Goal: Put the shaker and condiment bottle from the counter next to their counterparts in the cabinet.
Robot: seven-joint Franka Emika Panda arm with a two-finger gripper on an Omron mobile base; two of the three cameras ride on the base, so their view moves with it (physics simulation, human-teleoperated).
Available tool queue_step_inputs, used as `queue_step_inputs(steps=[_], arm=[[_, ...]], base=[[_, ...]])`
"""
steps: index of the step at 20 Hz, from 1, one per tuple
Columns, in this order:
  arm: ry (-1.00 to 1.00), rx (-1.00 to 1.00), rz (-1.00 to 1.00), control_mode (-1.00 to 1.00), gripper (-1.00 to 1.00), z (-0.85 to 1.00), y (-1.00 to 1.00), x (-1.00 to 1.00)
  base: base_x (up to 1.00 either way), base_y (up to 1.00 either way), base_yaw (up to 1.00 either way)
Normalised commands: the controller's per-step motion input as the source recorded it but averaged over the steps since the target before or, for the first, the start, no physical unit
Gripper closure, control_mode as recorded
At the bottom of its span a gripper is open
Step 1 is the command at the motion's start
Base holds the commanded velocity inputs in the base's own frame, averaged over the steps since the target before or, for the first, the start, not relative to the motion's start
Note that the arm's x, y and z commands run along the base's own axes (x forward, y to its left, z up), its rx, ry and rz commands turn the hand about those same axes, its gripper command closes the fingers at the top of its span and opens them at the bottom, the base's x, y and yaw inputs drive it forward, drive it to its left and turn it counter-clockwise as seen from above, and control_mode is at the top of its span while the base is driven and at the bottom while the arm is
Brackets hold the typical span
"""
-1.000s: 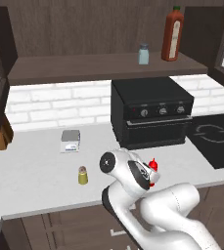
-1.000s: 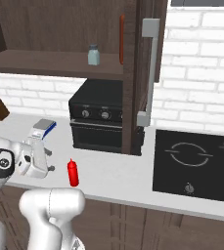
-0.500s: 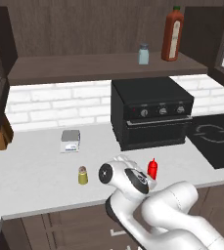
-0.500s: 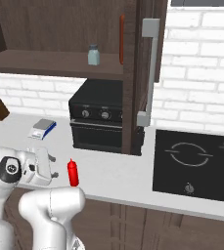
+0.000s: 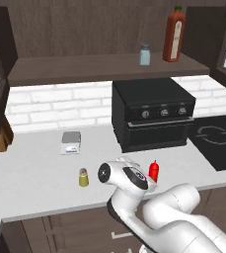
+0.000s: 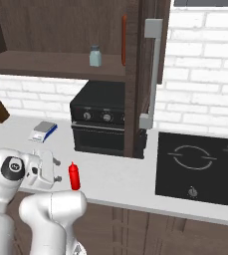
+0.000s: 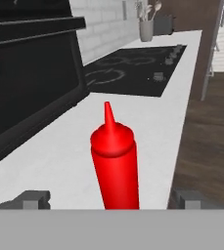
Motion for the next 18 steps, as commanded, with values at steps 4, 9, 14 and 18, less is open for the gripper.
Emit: queue_step_inputs(steps=[4, 9, 14, 18], arm=[[0.0, 0.0, -0.08, -1.0, -1.0, -0.09, -0.29, 0.0], [0.01, 0.0, -0.09, -1.0, -1.0, -0.1, -0.3, 0.0], [0.08, 0.0, -0.1, -1.0, -1.0, -0.17, -0.27, 0.15], [0.11, 0.0, -0.07, -1.0, -1.0, -0.38, -0.2, 0.38]], base=[[0.0, 0.0, 0.0], [0.0, 0.0, 0.0], [0.0, 0.0, 0.0], [0.0, 0.0, 0.0]])
